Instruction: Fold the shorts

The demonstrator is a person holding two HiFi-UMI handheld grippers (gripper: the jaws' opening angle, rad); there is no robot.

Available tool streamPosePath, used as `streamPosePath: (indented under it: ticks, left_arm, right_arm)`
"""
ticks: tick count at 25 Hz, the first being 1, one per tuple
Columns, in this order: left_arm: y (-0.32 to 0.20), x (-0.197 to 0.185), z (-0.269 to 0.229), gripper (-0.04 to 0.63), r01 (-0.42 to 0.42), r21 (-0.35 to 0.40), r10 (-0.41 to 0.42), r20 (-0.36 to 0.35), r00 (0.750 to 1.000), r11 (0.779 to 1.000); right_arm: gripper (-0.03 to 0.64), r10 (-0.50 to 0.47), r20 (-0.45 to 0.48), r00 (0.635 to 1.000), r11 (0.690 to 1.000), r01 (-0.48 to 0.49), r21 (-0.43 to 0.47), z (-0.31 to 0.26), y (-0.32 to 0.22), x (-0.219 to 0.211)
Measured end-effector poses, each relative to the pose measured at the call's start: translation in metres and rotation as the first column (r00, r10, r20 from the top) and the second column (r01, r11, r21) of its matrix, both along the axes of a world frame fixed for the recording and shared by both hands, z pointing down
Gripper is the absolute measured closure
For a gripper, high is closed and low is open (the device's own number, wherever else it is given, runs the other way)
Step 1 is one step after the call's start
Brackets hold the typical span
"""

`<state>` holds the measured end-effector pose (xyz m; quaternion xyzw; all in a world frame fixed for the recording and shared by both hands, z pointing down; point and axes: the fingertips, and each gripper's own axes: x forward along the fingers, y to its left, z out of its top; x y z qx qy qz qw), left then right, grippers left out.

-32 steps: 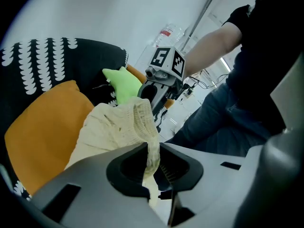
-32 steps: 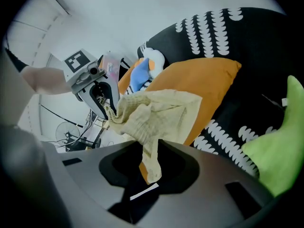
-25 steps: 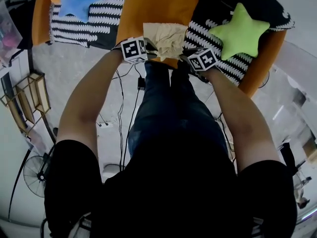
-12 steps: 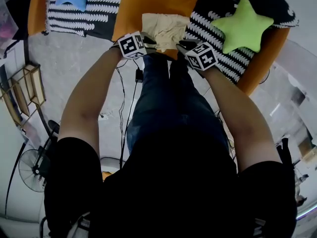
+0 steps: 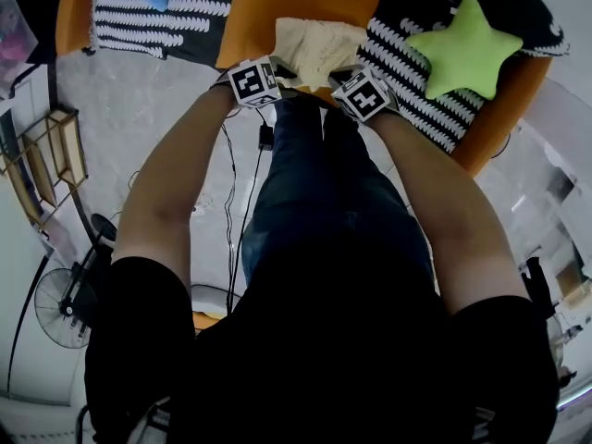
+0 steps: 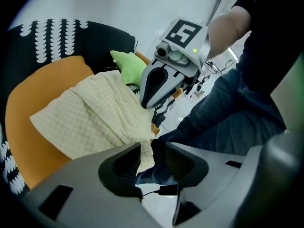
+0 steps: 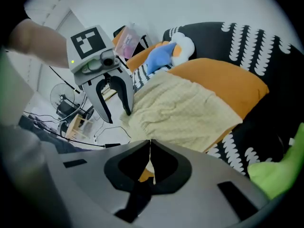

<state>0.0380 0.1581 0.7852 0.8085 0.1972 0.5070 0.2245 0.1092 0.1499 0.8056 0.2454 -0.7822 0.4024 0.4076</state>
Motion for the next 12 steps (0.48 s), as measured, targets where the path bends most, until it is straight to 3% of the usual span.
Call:
streamPosePath:
  ticks: [6,12]
  left_arm:
    - [-0.001,-0.008,0.008,0.398,0.055,-0.009,-0.055,0.038,0.998,0.998]
    - [-0.001,-0.009,-0.007,0.385,0.09,-0.023,-0.089,0.05,0.995,0.996]
  right_arm:
    - [0.604,0.005,-0.059,0.998,0.998,-0.009,-0.069,0.018,0.021,0.014]
    - [0.601,0.086,-0.034,0.996,0.993,-0.089,-0.081,-0.003,0.011,0.023]
